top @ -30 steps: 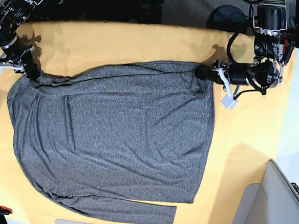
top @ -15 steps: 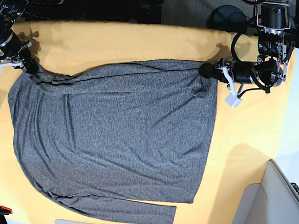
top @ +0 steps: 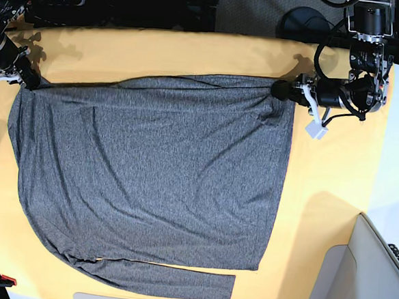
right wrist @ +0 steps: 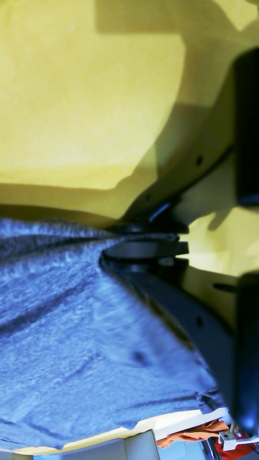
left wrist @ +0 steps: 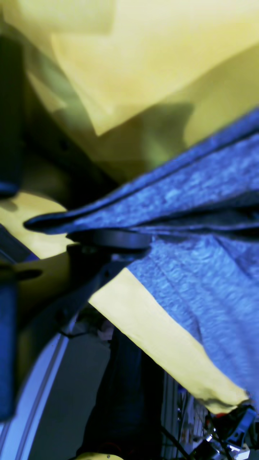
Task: Fold the T-shirt properly
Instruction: 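Drag both held corners toward the hem, folding the collar edge over, then hold both corners and stretch the shirt taut between the grippers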
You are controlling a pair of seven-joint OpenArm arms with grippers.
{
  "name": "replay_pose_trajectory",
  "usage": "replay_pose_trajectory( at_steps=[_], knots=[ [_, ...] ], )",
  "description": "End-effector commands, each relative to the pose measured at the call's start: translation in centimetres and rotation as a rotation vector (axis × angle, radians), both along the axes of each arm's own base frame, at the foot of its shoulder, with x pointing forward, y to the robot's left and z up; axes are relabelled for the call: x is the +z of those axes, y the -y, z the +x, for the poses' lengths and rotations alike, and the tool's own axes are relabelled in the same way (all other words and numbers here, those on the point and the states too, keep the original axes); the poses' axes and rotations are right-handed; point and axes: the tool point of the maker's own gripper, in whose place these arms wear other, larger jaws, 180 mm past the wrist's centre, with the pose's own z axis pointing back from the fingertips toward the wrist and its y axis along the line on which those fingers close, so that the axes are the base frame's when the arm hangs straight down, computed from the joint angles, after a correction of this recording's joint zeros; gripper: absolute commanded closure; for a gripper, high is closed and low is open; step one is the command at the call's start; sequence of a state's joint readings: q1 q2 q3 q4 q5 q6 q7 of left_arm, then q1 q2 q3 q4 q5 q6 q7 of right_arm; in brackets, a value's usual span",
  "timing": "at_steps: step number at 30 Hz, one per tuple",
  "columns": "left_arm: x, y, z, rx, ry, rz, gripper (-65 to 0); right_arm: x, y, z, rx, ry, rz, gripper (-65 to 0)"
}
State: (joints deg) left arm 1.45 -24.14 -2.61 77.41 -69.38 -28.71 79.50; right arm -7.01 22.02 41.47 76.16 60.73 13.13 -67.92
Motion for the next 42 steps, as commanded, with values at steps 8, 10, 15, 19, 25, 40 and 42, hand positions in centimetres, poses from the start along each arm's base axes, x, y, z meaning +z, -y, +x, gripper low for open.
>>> replay_pose_trajectory(
  at_steps=[8, 10, 15, 19, 25, 40, 42],
  knots=[
    [0.6, -1.7, 0.7, -0.006, 0.026, 0.051, -0.4, 0.4, 1.8, -0.5, 0.006, -0.051, -0.072, 0.0],
    [0.6, -1.5, 0.7, -0.010, 0.026, 0.048, -0.4, 0.4, 1.7, -0.5, 0.006, -0.047, -0.069, 0.0],
    [0.8, -1.5, 0.9, -0.012, 0.030, 0.046, -0.4, 0.5, 0.4, 0.7, 0.048, -0.034, -0.059, 0.0],
    [2.5, -1.6, 3.6, -0.012, 0.098, 0.049, -0.4, 1.7, -1.7, 3.1, 0.091, 0.040, 0.005, 0.0],
    [4.8, -1.3, 6.8, -0.015, 0.181, 0.046, -0.4, 4.1, -3.8, 7.2, 0.145, 0.139, 0.036, 0.0],
    [6.9, -2.3, 13.3, 0.103, 0.229, -0.018, -0.4, 8.9, -3.3, 14.2, 0.141, 0.247, -0.075, 0.0],
    [6.9, -2.4, 13.9, 0.129, 0.231, -0.032, -0.4, 7.9, -3.2, 14.5, 0.129, 0.212, -0.078, 0.0]
  ],
)
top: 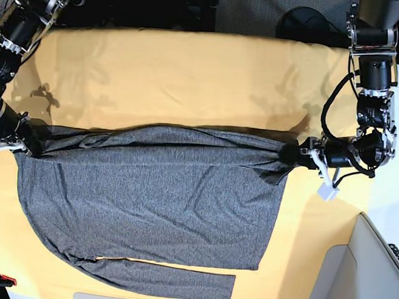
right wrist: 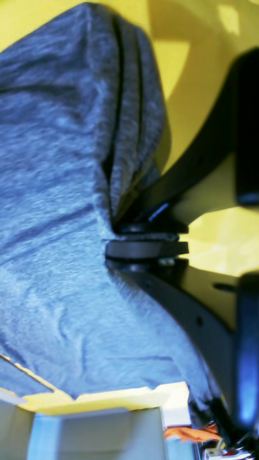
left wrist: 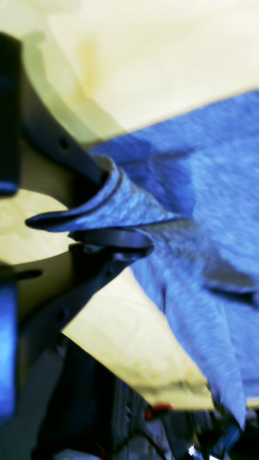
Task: Fold the T-shirt properly
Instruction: 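Hold both corners and stretch the shirt taut between the grippers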
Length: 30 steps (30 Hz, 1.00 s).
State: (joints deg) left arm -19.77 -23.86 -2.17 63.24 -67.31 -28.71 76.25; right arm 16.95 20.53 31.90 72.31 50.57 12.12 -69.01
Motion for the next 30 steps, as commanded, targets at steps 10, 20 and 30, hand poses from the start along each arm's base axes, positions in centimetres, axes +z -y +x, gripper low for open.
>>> replay_pose_trajectory(
  at_steps=[10, 20, 30],
  knots=[
    [0.4, 1.0, 2.6, 0.016, 0.057, -0.002, -0.4, -1.2, 0.6, 2.0, -0.025, -0.068, -0.040, 0.0],
    [-0.8, -0.9, 2.7, 0.075, 0.033, 0.022, -0.3, -0.5, 2.9, 2.7, -0.051, -0.125, -0.196, 0.0],
    [-0.5, -1.3, 3.6, 0.126, 0.074, 0.011, -0.3, 0.3, 2.9, 3.8, -0.048, -0.085, -0.236, 0.0]
  ],
)
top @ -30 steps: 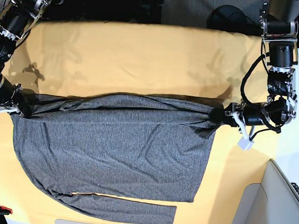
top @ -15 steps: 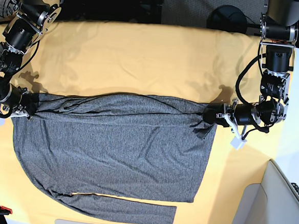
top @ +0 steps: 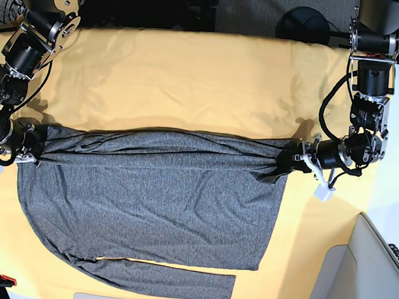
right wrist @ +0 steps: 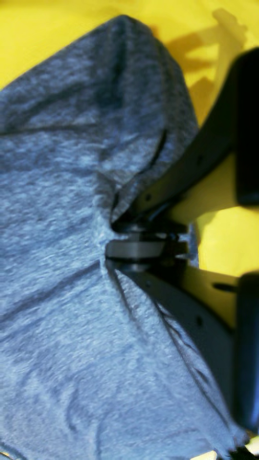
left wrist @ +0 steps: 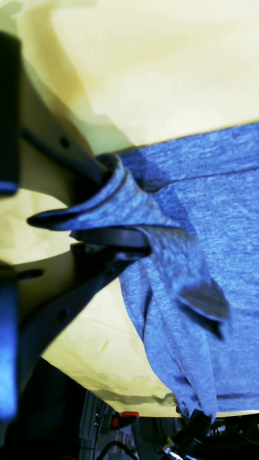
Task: Fold the T-shirt properly
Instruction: 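Hold both corners and stretch the shirt taut between the grippers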
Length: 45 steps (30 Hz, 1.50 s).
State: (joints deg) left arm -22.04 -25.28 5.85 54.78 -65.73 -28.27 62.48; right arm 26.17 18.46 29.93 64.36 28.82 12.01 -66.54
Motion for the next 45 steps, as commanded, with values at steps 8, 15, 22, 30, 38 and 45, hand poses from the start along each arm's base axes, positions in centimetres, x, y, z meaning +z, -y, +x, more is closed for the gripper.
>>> replay_pose_trajectory(
  at_steps=[8, 15, 22, 30, 38, 45],
  knots=[
    [1.6, -0.5, 1.3, 0.009, 0.052, 0.000, -7.9, 0.3, -2.9, 1.9, 0.156, 0.017, -0.126, -2.8],
    [0.6, -0.9, 0.2, 0.011, 0.024, 0.007, -23.8, -1.6, -2.3, 0.5, 0.150, -0.032, -0.134, -37.0],
    [0.9, -3.2, -0.6, -0.009, -0.008, 0.061, -23.8, -1.0, 1.1, -1.0, 0.127, -0.059, -0.197, -45.5],
    [1.6, -3.5, -1.6, -0.056, 0.011, 0.105, -23.7, -0.3, 3.4, -2.8, 0.009, -0.024, -0.056, -45.6],
    [2.0, -2.3, -3.5, -0.148, 0.009, 0.144, -23.7, 1.2, 3.8, -5.8, -0.116, 0.114, 0.306, -45.5],
    [1.6, -3.0, -3.7, -0.104, -0.003, 0.120, -23.8, -0.5, 5.5, -9.8, -0.247, 0.151, 0.396, -45.5]
  ],
)
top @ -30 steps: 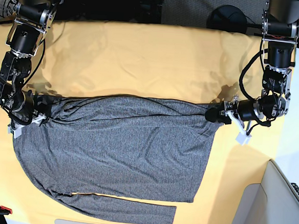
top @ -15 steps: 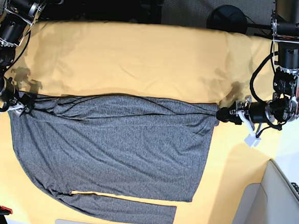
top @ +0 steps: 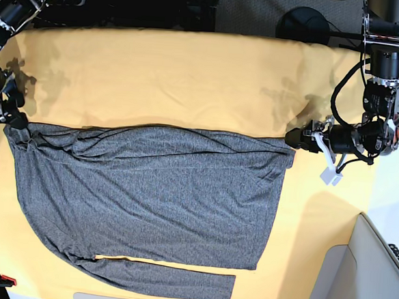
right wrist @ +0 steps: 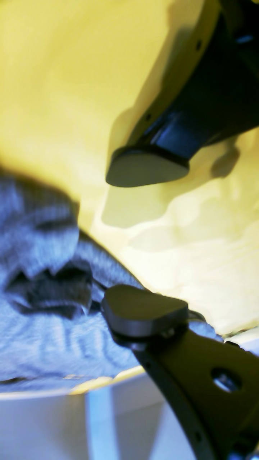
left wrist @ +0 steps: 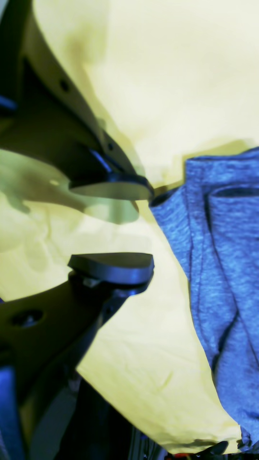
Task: Fold the T-shirt properly
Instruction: 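Hold both corners and stretch the shirt taut between the grippers, then pull both held corners back away from the hem, spreading the shirt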
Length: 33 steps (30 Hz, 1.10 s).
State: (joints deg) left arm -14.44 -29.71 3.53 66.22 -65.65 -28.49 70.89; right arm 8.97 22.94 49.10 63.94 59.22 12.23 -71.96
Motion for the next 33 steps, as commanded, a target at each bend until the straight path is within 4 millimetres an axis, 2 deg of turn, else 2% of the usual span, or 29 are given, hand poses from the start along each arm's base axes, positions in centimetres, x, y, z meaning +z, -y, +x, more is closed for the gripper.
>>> replay_pose_trajectory(
  at_steps=[1, 5, 8, 16, 24, 29, 33],
  knots=[
    [1.1, -0.7, 1.2, 0.036, 0.036, -0.024, -23.8, 0.8, 0.8, 0.1, -0.017, 0.016, -0.017, -45.5],
    [-0.6, -2.0, 0.8, 0.141, -0.023, -0.086, -23.8, 0.4, 1.1, -0.6, -0.084, 0.042, 0.031, -45.5],
    [-1.1, -1.6, 0.7, 0.163, -0.040, -0.115, -23.8, 0.6, 1.3, -0.5, -0.110, 0.065, 0.046, -45.5],
    [-1.2, -1.5, 0.7, 0.164, -0.043, -0.119, -23.7, 2.5, 1.7, 2.1, -0.139, 0.143, 0.038, -45.5],
    [-1.3, -1.4, 0.6, 0.163, -0.045, -0.121, -23.7, 1.0, 1.4, 4.1, -0.145, 0.094, 0.082, -45.5],
    [-1.4, -1.3, 0.5, 0.156, -0.049, -0.119, -23.7, 0.9, 0.9, 5.6, -0.142, 0.089, 0.108, -45.5],
    [-1.4, -1.3, 0.5, 0.156, -0.049, -0.118, -23.7, 1.1, 2.1, 6.0, -0.190, 0.102, 0.069, -45.3]
  ],
)
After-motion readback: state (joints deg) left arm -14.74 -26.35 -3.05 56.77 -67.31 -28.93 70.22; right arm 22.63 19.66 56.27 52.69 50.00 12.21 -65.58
